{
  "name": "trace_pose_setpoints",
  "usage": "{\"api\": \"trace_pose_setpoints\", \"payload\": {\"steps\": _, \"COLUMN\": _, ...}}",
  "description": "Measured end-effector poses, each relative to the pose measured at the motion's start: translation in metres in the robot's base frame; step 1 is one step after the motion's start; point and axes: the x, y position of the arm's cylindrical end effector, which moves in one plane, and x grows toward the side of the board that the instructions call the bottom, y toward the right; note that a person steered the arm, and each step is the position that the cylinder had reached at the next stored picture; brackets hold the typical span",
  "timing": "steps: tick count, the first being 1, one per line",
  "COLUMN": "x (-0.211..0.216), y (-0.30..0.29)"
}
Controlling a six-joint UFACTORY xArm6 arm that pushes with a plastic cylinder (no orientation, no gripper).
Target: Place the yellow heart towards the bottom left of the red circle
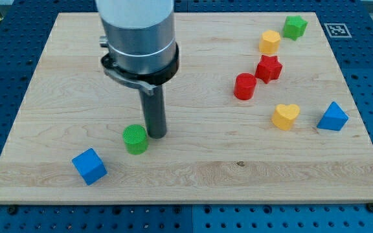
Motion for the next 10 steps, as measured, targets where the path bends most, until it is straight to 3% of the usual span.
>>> {"api": "trace_pose_setpoints", "payload": {"steps": 2, "x": 0.025, "y": 0.142}}
{"api": "trace_pose_setpoints", "payload": {"steps": 4, "x": 0.006, "y": 0.273}}
{"api": "trace_pose_setpoints", "payload": {"steps": 5, "x": -0.015, "y": 0.273}}
{"api": "trace_pose_setpoints", "payload": {"steps": 8, "x": -0.019, "y": 0.132}}
{"api": "trace_pose_setpoints", "payload": {"steps": 10, "x": -0.051, "y": 0.164}}
